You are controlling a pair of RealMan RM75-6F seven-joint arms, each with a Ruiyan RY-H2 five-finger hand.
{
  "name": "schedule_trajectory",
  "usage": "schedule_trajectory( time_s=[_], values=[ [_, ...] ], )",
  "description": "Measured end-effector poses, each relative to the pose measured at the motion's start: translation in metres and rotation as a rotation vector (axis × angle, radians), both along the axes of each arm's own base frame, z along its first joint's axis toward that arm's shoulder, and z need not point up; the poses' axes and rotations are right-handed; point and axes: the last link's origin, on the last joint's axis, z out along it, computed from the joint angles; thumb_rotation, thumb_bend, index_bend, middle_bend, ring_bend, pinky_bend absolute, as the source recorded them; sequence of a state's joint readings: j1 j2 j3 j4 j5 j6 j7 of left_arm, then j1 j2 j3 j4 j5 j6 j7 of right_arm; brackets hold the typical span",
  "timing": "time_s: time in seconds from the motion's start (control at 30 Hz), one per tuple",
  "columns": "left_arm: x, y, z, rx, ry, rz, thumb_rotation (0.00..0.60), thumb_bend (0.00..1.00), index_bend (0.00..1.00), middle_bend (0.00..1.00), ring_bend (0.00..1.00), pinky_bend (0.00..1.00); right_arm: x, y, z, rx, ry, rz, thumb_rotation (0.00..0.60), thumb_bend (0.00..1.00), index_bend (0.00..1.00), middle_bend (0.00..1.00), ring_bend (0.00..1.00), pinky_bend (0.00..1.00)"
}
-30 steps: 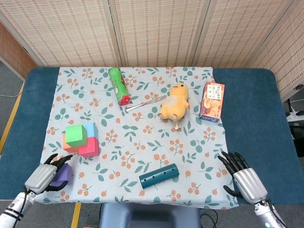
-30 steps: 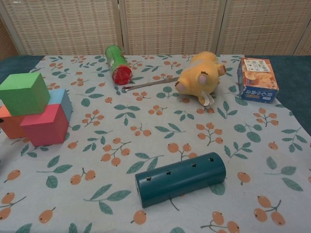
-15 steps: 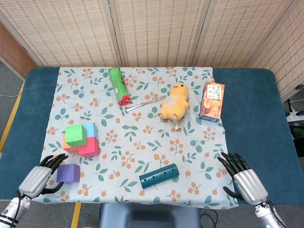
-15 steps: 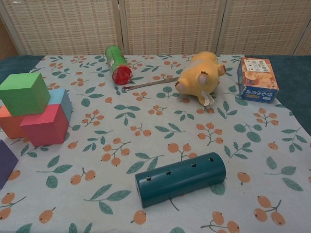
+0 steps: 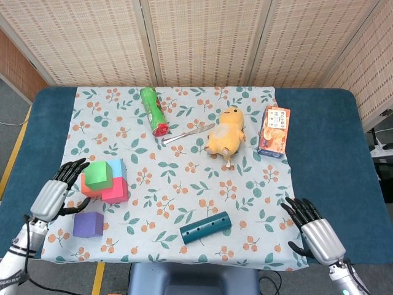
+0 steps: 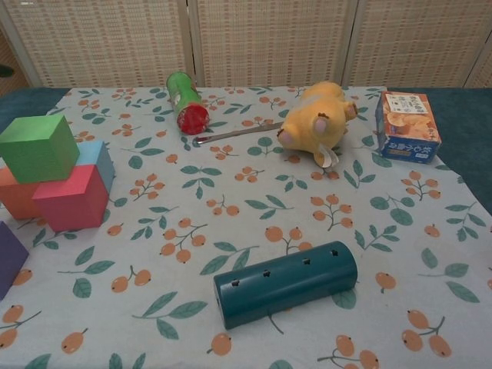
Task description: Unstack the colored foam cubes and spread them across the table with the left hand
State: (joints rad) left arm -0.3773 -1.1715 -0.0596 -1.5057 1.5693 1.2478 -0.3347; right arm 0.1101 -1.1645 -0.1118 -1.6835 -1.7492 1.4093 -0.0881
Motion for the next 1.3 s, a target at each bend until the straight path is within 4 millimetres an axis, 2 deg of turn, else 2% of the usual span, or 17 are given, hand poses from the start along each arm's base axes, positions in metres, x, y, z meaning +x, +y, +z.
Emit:
schedule_trajectory(
  time_s=[0.23,0.4,0.47,0.57,0.63,0.73,0.83,0.97,1.1,1.3],
  values=[
    [0.013,0.044,-0.019,-0.097,0.047,0.054,0.600,0.32,0.00,0.00,0.00,0.05,-0.002,-0.002,-0.001,0.010,0.010,-0.024,0.600,0.12,0.00,0.00,0.00,0.00],
    [0.016,0.056,-0.025,-0.120,0.101,0.069,0.600,0.33,0.00,0.00,0.01,0.05,-0.002,-0.002,0.000,0.000,0.013,-0.033,0.600,0.12,0.00,0.00,0.00,0.00],
    [0.017,0.058,-0.026,-0.133,0.129,0.075,0.600,0.33,0.00,0.01,0.09,0.06,-0.002,-0.002,0.000,0.000,0.012,-0.034,0.600,0.12,0.00,0.00,0.00,0.00],
    [0.019,0.060,-0.027,-0.131,0.157,0.074,0.600,0.32,0.00,0.15,0.22,0.06,-0.003,-0.002,0.000,0.002,0.017,-0.040,0.600,0.12,0.00,0.00,0.00,0.00],
    [0.019,0.061,-0.027,-0.127,0.164,0.079,0.600,0.31,0.03,0.25,0.27,0.05,-0.003,-0.002,0.000,0.005,0.017,-0.043,0.600,0.12,0.00,0.00,0.00,0.00],
    [0.020,0.063,-0.027,-0.131,0.159,0.092,0.600,0.30,0.10,0.35,0.32,0.05,-0.002,-0.002,0.000,0.010,0.013,-0.038,0.600,0.12,0.00,0.00,0.00,0.00],
    [0.021,0.063,-0.027,-0.126,0.160,0.089,0.600,0.30,0.12,0.40,0.36,0.05,-0.001,-0.002,0.001,0.013,-0.001,-0.024,0.600,0.12,0.00,0.00,0.00,0.00],
    [0.026,0.064,-0.025,-0.100,0.141,0.068,0.600,0.30,0.13,0.41,0.38,0.06,-0.001,-0.002,0.001,0.016,-0.004,-0.025,0.600,0.12,0.00,0.00,0.00,0.00],
    [0.041,0.065,-0.027,-0.072,0.102,0.007,0.600,0.29,0.13,0.41,0.38,0.06,-0.001,-0.002,0.000,0.022,-0.006,-0.027,0.600,0.12,0.00,0.00,0.00,0.00],
    [0.083,0.076,-0.049,-0.109,0.041,-0.093,0.600,0.29,0.13,0.39,0.35,0.05,-0.003,-0.003,-0.002,0.041,-0.003,-0.036,0.600,0.12,0.00,0.00,0.00,0.00]
  ],
)
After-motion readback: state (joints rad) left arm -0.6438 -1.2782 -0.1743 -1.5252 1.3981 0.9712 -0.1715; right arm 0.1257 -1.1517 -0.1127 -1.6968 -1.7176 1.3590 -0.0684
